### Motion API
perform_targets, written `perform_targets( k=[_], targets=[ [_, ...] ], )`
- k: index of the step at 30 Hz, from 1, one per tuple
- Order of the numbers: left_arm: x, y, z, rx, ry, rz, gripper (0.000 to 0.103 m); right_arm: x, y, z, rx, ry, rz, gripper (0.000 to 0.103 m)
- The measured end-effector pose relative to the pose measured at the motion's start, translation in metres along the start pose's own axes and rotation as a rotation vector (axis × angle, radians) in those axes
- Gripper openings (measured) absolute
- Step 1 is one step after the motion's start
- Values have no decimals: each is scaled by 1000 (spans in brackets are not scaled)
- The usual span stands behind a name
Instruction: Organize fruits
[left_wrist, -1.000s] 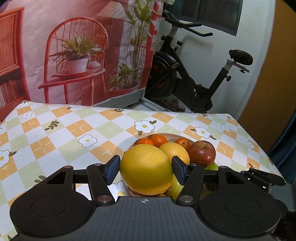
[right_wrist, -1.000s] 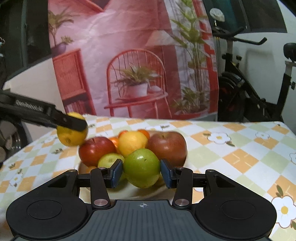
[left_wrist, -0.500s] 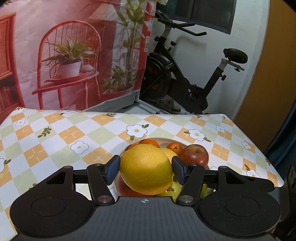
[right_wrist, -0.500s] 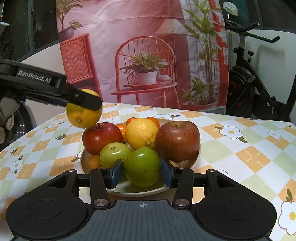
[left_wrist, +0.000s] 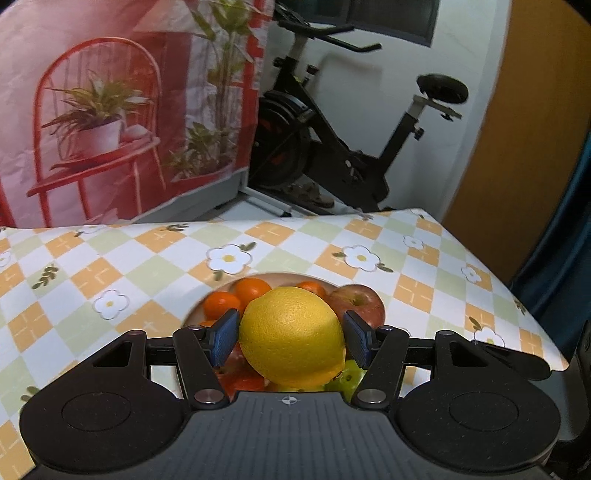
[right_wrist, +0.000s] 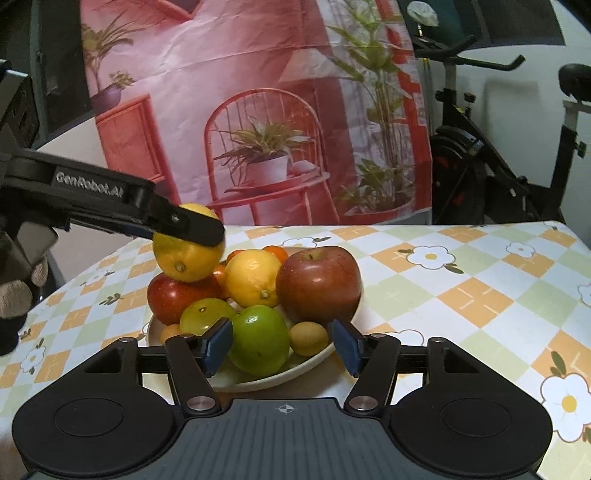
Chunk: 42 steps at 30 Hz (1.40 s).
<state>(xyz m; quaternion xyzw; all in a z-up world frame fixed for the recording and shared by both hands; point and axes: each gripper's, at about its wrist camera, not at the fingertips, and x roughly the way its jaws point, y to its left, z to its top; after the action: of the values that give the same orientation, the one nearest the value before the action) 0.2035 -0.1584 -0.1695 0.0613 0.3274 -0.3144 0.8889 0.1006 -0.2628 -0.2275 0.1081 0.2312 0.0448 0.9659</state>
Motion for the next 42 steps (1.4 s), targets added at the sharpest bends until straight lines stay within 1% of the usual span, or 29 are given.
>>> perform_targets(
  k=[6, 11, 16, 22, 28, 33, 34, 36, 38, 39, 41, 42],
  targets=[
    [14, 3, -1, -13, 41, -13, 64, -1, -4, -2, 16, 5, 2, 59],
    [15, 6, 0, -30, 46, -20, 64, -1, -2, -2, 11, 9, 2, 59],
    [14, 7, 1, -44, 50, -30, 62, 0, -1, -2, 12, 13, 3, 59],
    [12, 6, 1, -39, 40, -22, 62, 2, -1, -2, 13, 19, 2, 60],
    [1, 5, 1, -26, 8, -2, 63, 4, 1, -1, 13, 20, -2, 60],
    [-6, 7, 1, -32, -7, 30, 65, 3, -1, -3, 18, 17, -8, 61],
    [-8, 8, 1, -32, -11, 36, 66, 2, -1, -3, 21, 16, -10, 64],
    [-14, 8, 0, -30, -24, 56, 71, 1, -1, -2, 24, 16, -14, 70],
    [-22, 9, 0, -28, -42, 72, 78, 0, 0, -1, 25, 13, -14, 80],
    [-26, 10, -1, -27, -51, 79, 79, -1, 1, 0, 27, 8, -11, 83],
    [-35, 11, -2, -26, -65, 109, 88, -2, 3, 2, 32, 5, -6, 92],
    [-39, 11, -2, -24, -73, 126, 89, -3, 5, 2, 31, 2, -5, 93]
  ],
)
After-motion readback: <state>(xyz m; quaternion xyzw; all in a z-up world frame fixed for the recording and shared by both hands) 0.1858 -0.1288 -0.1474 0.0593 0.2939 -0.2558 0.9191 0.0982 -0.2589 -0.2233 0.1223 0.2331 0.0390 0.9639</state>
